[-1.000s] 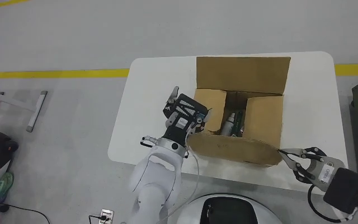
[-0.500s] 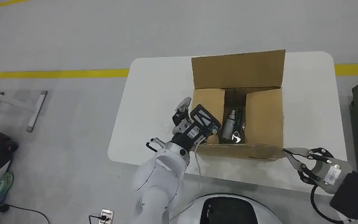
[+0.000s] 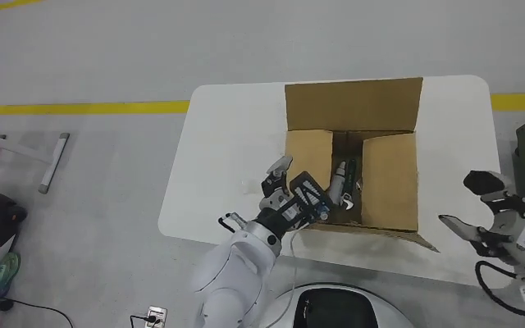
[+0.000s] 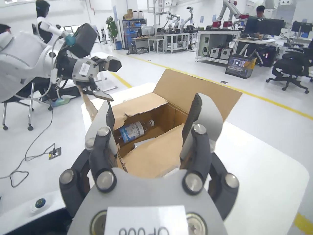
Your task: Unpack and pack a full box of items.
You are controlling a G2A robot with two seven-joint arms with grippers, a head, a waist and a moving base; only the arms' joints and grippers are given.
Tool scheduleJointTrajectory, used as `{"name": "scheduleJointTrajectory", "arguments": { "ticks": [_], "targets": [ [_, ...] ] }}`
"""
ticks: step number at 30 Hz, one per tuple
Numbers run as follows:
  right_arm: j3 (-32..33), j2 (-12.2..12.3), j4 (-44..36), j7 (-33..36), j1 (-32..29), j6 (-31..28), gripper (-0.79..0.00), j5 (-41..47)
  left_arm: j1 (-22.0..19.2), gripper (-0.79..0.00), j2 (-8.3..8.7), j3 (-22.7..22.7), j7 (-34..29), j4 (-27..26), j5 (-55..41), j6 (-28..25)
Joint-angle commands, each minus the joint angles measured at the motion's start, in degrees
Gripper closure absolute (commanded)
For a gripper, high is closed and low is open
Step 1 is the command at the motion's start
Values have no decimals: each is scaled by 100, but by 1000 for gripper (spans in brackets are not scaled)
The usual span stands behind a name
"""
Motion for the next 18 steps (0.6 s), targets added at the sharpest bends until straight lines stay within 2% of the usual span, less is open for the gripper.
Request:
{"name": "scheduleJointTrajectory", "arguments": {
  "ticks": [1, 6, 8, 18],
  "targets": [
    [-47, 30, -2, 630, 68, 233, 0, 241, 88, -785, 20, 10, 10, -79, -31, -74],
    [-452, 106, 2, 1543, 349, 238, 0, 398, 308, -785, 69, 15, 61, -293, -127, -200],
    [-693, 136, 41, 1831, 419, 22, 0, 362, 381, -785, 88, -7, 98, -352, -168, -204],
    [-1240, 239, 261, 2150, 589, -1223, 0, -66, 591, -785, 176, -424, 391, -447, -385, 22]
  ]
}}
